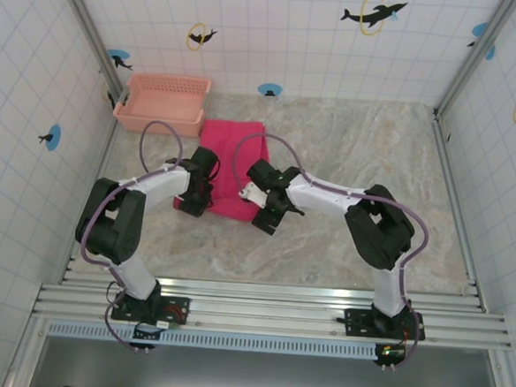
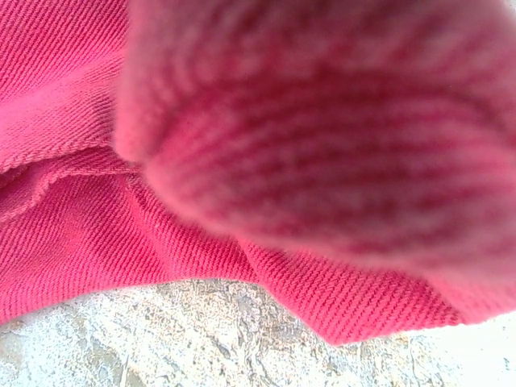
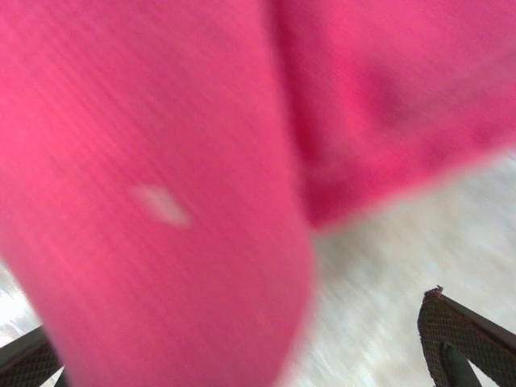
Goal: Roll up the long pants
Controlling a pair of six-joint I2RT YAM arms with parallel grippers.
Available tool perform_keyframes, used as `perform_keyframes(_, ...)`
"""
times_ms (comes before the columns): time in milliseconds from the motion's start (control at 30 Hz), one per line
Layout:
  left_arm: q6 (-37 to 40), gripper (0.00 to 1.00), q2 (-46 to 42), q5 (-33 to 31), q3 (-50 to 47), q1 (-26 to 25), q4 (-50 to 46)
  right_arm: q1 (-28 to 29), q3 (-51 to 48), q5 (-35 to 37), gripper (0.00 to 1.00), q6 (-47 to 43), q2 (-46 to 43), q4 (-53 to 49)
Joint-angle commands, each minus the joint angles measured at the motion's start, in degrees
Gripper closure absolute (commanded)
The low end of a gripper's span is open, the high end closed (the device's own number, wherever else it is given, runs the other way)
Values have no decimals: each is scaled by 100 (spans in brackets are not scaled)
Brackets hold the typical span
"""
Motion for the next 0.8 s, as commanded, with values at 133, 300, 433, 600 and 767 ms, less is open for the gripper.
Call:
perform_keyframes(133,302,100,1305,328,63,142,-1956,956,-129,1788,1,-391,-806,-100)
perform_keyframes(300,409,100,1487,374,269,197,-2165,1912,-471,3561,1,-497,-788,962)
perform_keyframes(433,464,100,1562,439,342,292,-2304,2295,-558,4309,1,-485,-325,1426)
perform_keyframes(600,523,100,1682,496,498,319,-2461,2401,-584,4670,1,-316,229,1843)
perform_keyframes(767,673,100,1769,425,756,340,-2670,2410,-565,5114,1,-383,717,2372)
